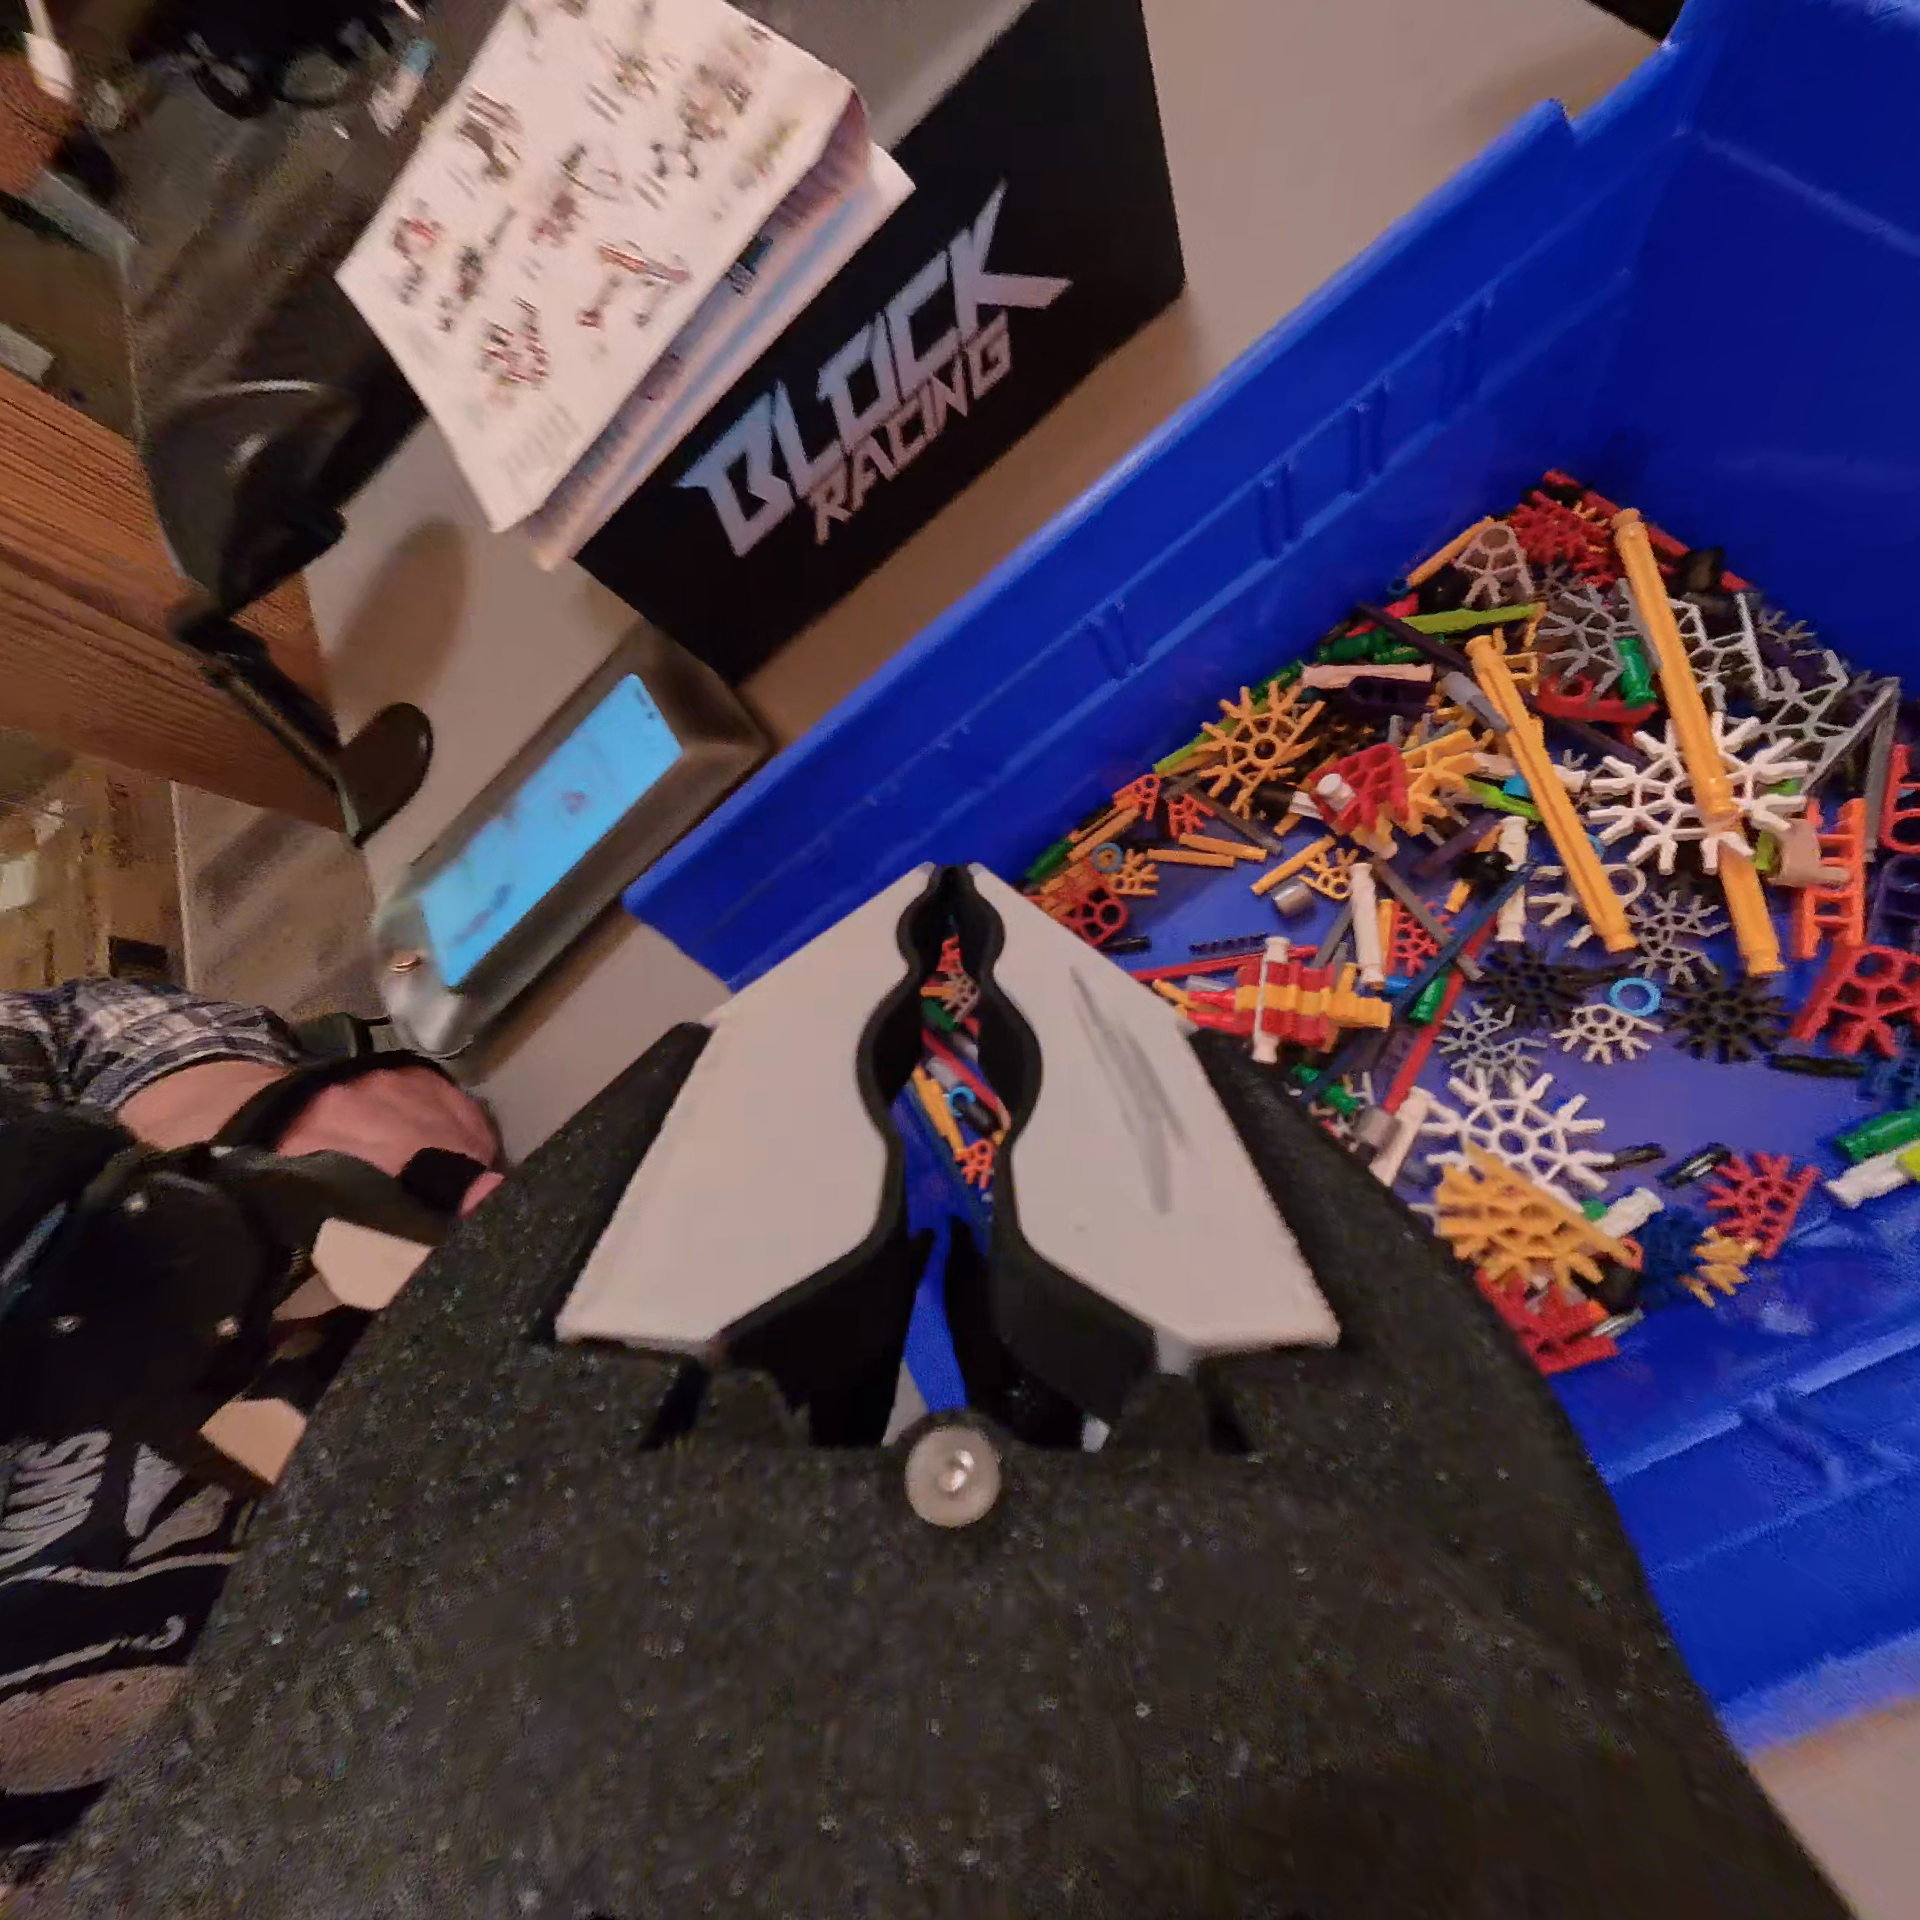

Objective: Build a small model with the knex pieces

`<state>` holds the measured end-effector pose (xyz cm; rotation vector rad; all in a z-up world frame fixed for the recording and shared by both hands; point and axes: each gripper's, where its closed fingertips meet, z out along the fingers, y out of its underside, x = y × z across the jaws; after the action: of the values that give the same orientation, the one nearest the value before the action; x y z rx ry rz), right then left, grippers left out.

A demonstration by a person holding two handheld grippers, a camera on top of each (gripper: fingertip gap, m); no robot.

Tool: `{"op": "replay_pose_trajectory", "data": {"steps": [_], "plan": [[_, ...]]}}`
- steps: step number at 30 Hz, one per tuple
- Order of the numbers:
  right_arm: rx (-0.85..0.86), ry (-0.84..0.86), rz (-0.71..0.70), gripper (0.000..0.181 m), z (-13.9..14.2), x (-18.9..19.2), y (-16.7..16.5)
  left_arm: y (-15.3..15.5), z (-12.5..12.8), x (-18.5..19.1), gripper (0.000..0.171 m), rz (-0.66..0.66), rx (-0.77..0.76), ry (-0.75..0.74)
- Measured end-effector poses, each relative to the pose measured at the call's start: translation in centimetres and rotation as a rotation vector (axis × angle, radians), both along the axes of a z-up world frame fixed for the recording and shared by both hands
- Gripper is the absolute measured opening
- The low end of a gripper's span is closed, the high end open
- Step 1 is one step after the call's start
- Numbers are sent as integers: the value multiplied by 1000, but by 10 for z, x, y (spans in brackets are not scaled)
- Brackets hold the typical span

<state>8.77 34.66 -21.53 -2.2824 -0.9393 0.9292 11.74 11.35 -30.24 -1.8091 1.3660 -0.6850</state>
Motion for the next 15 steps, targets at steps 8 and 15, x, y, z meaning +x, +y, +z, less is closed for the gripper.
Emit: {"op": "replay_pose_trajectory", "data": {"steps": [8,15], "plan": [[104,-66,63,1,14,9,-74,-2,-4,1,81,-9,39,41],[23,-89,57,0,-26,30,-132,-3,-10,2,81,-13,70,93]]}}
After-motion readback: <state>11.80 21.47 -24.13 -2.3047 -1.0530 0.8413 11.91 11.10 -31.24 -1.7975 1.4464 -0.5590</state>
